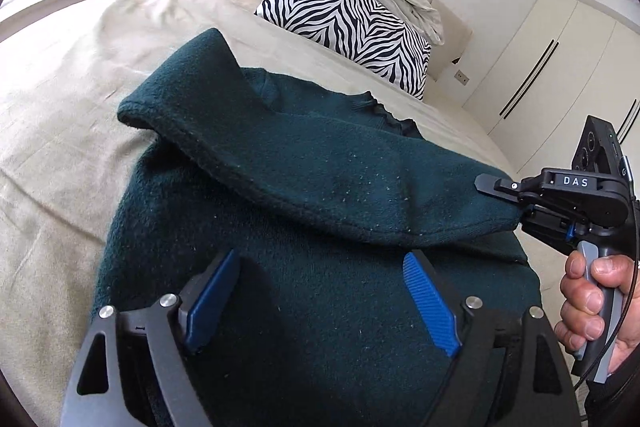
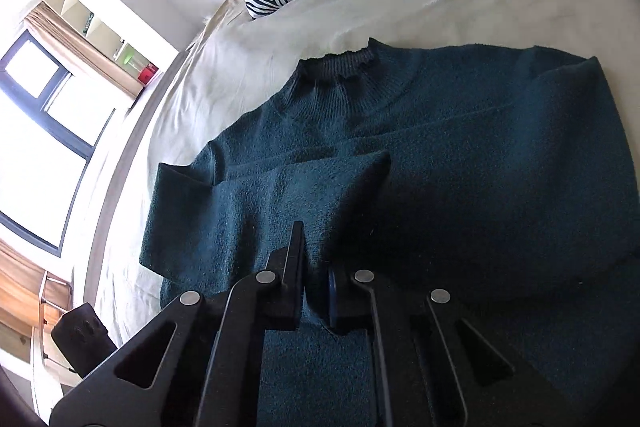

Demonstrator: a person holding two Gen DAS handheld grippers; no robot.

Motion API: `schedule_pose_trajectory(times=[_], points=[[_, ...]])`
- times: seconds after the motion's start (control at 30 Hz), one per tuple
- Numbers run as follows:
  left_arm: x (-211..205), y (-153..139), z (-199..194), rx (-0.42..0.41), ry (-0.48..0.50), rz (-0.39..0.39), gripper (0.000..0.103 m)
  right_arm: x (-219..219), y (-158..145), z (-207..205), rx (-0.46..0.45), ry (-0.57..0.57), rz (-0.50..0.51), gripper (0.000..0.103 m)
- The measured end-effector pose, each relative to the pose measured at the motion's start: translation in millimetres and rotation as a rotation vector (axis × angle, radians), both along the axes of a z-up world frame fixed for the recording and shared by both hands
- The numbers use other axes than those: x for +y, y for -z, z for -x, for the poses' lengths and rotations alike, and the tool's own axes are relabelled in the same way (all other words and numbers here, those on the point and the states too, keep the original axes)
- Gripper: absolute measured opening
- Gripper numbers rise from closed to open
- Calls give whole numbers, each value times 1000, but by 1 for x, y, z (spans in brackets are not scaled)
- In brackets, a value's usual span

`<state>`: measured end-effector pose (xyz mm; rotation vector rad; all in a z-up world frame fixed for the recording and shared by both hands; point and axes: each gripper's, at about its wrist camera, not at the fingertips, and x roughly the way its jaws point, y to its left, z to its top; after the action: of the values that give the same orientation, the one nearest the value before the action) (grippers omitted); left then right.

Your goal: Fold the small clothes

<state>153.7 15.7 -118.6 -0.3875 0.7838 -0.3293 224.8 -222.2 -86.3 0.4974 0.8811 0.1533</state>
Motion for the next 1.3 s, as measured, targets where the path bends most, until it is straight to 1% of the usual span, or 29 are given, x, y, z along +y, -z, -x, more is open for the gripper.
schedule_pose_trajectory(times=[0.1, 0.17, 0.27, 0.33, 0.4, 0.43, 0.57, 0.63, 0.73, 0.8, 0.83, 0.87, 0.9, 0.97, 1.0, 1.03, 1.07, 1.1, 1.13, 1.17, 1.23, 1.27, 1.3], points=[[1, 0, 0, 0, 1, 1, 86, -15, -21, 2, -48, 11, 27, 7], [1, 0, 0, 0, 0, 0, 86, -32, -20, 0, -32, 38, 37, 7], [1, 0, 0, 0, 1, 1, 86, -65, 2, -1, 30, 105, 31, 7], [1, 0, 0, 0, 1, 0, 86, -86, 23, -1, 76, 140, -9, 7], [1, 0, 0, 1, 1, 0, 86, -96, 42, -1, 101, 162, -54, 8], [1, -1, 0, 3, 0, 0, 86, -99, 47, 0, 100, 160, -72, 8], [9, -8, 0, 22, -8, 34, 86, -97, 51, -2, 74, 152, -72, 11], [19, -16, -2, 46, -31, 62, 84, -92, 51, -6, 65, 125, -38, 11], [38, -39, -12, 14, -86, 82, 83, -84, 44, -3, 49, 80, 14, 11], [43, -57, -27, -32, -84, 58, 80, -79, 43, -10, 40, 65, 32, 11], [39, -65, -39, -51, -71, 13, 80, -79, 44, -11, 37, 65, 37, 11], [34, -69, -53, -54, -44, -35, 77, -80, 45, -11, 33, 69, 35, 11], [29, -70, -68, -55, -14, -58, 66, -82, 47, -12, 32, 73, 22, 11], [22, -62, -98, -20, 15, -104, 54, -90, 52, -10, 32, 86, -10, 11], [20, -55, -111, 0, 25, -122, 50, -94, 54, -8, 30, 92, -29, 13], [19, -45, -124, 28, 31, -142, 50, -99, 56, -8, 31, 99, -42, 15], [19, -29, -136, 87, 33, -152, 48, -103, 58, -7, 27, 102, -56, 17], [24, -13, -146, 142, 27, -149, 39, -108, 59, -5, 21, 101, -73, 17], [28, -4, -147, 129, 17, -161, 30, -113, 58, -3, 17, 104, -82, 18], [31, -1, -145, 99, 14, -191, 22, -119, 57, 0, 10, 114, -83, 18], [33, 0, -141, 86, 18, -198, 21, -133, 52, 6, -18, 148, -81, 19], [33, 0, -140, 83, 18, -208, 21, -141, 50, 10, -29, 173, -95, 22], [31, 0, -139, 78, 19, -219, 21, -150, 49, 13, -40, 198, -130, 24]])
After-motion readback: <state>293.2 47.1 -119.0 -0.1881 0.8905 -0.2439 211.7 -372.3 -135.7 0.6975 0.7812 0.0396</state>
